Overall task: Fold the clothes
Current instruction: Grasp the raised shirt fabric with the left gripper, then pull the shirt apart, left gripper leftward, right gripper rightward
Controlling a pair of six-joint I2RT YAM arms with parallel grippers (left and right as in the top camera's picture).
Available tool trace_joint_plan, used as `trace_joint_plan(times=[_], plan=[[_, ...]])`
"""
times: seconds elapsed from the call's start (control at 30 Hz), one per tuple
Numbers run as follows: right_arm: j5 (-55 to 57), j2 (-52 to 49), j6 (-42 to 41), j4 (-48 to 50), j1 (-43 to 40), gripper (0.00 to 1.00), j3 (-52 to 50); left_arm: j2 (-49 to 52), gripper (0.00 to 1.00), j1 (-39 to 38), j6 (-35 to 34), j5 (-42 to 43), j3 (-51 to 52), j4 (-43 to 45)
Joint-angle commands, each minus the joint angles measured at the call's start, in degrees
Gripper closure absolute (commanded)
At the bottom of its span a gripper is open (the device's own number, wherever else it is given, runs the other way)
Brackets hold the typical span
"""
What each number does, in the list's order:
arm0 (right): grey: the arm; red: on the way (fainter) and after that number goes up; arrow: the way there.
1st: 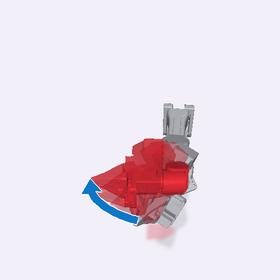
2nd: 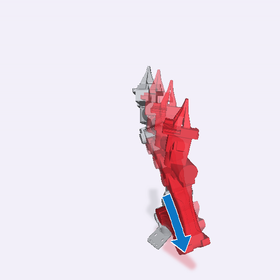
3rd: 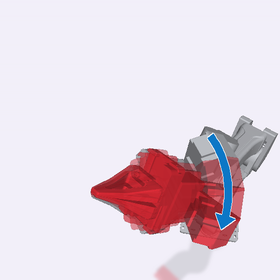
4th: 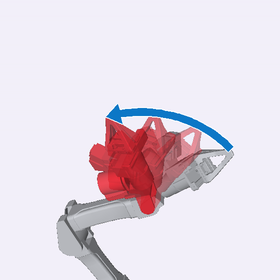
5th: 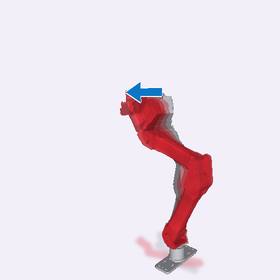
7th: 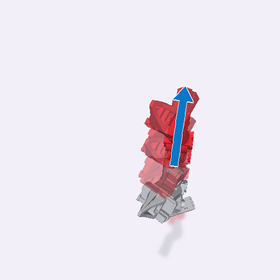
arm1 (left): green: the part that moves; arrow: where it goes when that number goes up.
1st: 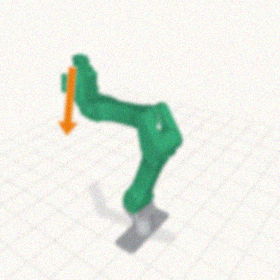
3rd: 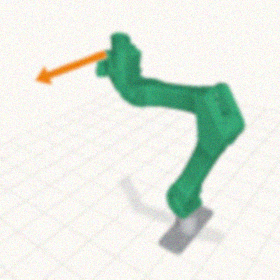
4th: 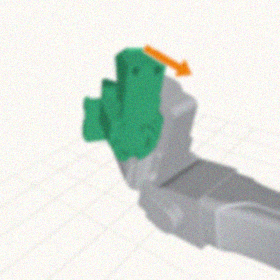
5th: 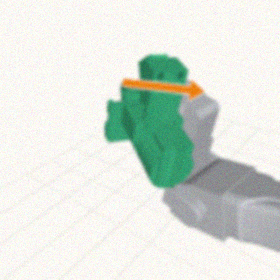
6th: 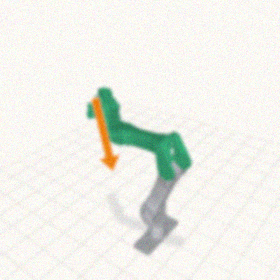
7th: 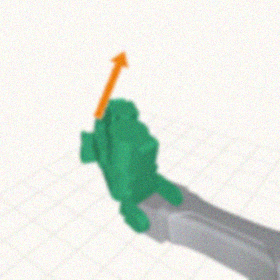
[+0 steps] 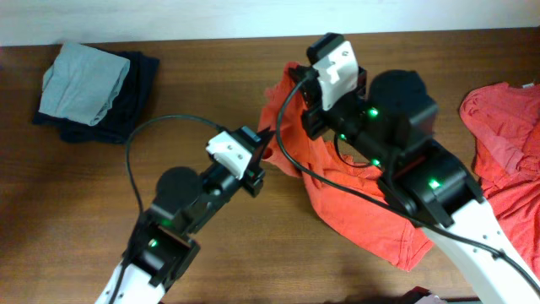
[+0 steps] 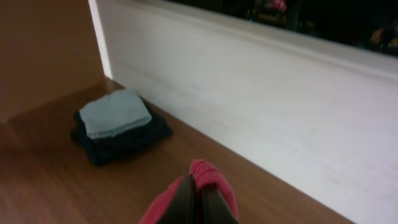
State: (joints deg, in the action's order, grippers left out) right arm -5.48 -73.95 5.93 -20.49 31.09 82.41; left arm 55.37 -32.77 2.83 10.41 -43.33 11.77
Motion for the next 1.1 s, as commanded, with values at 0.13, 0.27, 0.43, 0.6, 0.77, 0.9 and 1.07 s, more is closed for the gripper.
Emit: trace_joint_plan(times=[0.13, 0.27, 0.43, 0.6, 0.77, 0.9, 1.07], plan=[[-1.33, -4.79, -0.66, 1.90, 0.02, 0.96, 1.16, -6.60, 0.99, -0.20, 0.26, -3.10, -0.72, -4.35], [-4.31, -7.65, -0.68, 2.54, 0.02, 0.96, 1.16, -6.71, 0.99, -0.20, 0.24, -3.50, -0.72, -9.94], [-7.82, -11.85, -0.70, 3.10, 0.02, 0.96, 1.16, -5.84, 0.99, -0.20, -1.25, -9.73, -0.72, -17.16], [-10.36, -17.05, -0.70, 4.22, 0.02, 0.96, 1.18, -6.27, 0.99, -0.20, -5.09, -15.02, -0.72, -19.87], [-18.88, -22.93, -0.72, 6.32, 0.15, 0.96, 1.18, -6.27, 0.99, -0.20, -7.34, -16.39, -0.72, -21.68], [-21.31, -27.12, -0.70, 7.48, 1.07, 0.96, 1.18, -6.27, 0.99, -0.17, -10.47, -21.00, -0.70, -24.81], [-21.33, -31.71, -0.66, 8.68, 2.38, 0.95, 1.16, -5.40, 0.99, -0.02, -18.05, -26.36, -0.70, -30.84]])
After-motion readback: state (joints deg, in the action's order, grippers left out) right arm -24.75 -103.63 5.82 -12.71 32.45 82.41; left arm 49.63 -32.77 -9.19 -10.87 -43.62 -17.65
